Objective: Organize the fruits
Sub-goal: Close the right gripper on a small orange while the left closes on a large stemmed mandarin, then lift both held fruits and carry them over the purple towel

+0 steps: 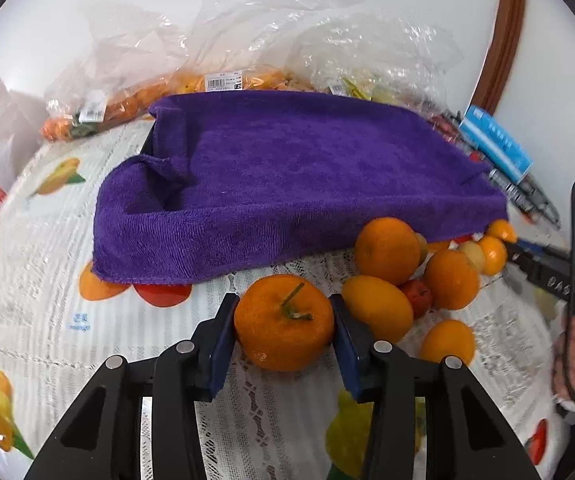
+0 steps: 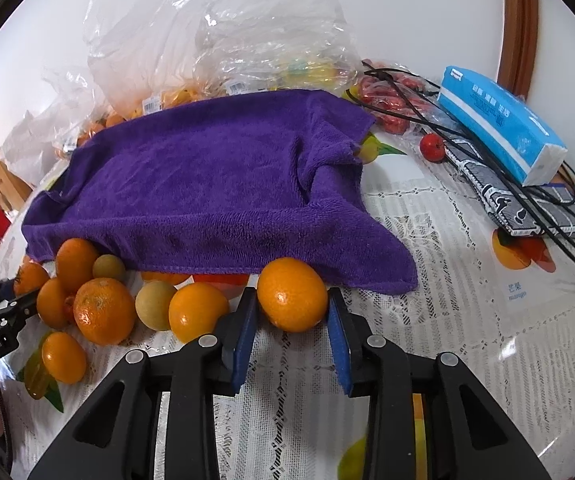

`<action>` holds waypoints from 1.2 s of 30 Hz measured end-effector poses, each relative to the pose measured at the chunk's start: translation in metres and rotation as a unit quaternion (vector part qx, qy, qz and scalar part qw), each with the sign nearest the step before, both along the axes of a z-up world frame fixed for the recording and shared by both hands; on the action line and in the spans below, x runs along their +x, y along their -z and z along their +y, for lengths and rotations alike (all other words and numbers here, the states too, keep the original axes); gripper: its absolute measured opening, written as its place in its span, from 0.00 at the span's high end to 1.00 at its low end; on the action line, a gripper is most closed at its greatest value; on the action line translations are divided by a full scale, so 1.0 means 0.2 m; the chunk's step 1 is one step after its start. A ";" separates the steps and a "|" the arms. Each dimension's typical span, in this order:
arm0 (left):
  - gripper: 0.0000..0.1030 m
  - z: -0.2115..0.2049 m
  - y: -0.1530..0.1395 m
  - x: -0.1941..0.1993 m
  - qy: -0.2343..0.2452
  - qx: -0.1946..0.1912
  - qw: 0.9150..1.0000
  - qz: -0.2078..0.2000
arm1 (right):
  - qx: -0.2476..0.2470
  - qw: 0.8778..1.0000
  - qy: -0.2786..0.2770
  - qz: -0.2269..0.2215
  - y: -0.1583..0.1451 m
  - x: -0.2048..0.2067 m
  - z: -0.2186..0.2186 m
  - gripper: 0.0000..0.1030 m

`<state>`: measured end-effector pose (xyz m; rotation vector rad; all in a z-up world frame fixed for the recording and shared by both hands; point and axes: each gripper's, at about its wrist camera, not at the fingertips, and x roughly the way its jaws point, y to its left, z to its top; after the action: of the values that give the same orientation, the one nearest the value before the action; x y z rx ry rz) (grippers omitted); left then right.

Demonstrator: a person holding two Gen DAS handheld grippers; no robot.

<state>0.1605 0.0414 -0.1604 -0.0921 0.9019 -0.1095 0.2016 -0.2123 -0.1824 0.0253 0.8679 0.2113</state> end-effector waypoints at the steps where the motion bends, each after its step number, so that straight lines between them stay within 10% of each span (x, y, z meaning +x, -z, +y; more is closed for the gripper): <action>1: 0.59 0.01 0.00 0.00 0.001 -0.013 1.000 0.001 | 0.003 1.000 0.000 0.000 0.00 0.00 0.00 0.67; 21: 0.59 0.09 -0.19 -0.08 -0.019 -0.031 0.999 -0.027 | 0.026 0.997 0.005 -0.075 -0.31 -0.16 -0.03 0.67; 36: 0.59 0.15 -0.41 0.23 -0.038 -0.034 0.997 -0.053 | 0.040 0.992 -0.035 -0.110 -0.56 0.04 0.22 0.67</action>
<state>0.2073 0.0714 -0.0775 -0.1826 0.7883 -0.0731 0.2096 -0.1678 -0.0710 0.0450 0.6403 0.3093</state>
